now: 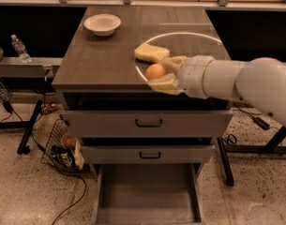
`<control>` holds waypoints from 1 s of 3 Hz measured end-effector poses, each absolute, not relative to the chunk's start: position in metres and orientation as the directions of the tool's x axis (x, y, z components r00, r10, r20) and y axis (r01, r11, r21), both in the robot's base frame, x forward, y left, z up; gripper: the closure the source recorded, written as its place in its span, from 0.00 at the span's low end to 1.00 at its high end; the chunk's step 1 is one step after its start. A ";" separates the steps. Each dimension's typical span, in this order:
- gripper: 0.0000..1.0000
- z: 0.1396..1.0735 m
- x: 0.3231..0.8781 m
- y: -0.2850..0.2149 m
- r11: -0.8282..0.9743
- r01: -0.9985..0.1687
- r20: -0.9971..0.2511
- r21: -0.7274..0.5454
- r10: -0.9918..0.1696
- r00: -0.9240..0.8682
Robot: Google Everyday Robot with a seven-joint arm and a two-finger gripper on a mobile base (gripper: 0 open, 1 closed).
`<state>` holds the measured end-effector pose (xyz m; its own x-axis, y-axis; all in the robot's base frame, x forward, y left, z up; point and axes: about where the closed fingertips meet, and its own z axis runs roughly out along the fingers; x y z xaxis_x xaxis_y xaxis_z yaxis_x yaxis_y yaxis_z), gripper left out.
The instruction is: Pick orange from bottom drawer and place on counter
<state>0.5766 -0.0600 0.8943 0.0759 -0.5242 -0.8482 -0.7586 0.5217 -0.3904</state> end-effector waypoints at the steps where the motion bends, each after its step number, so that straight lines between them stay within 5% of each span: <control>1: 1.00 0.927 0.613 -0.083 0.521 -0.707 -0.825 -0.478 -0.542 0.159; 3: 1.00 0.938 0.722 -0.115 0.560 -0.664 -0.838 -0.496 -0.510 0.195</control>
Offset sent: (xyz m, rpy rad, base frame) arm 0.1680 -0.0691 0.0675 0.0320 -0.2241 -0.0412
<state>0.7223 -0.1154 0.9381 0.1951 -0.5101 -0.8377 -0.6638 0.5601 -0.4956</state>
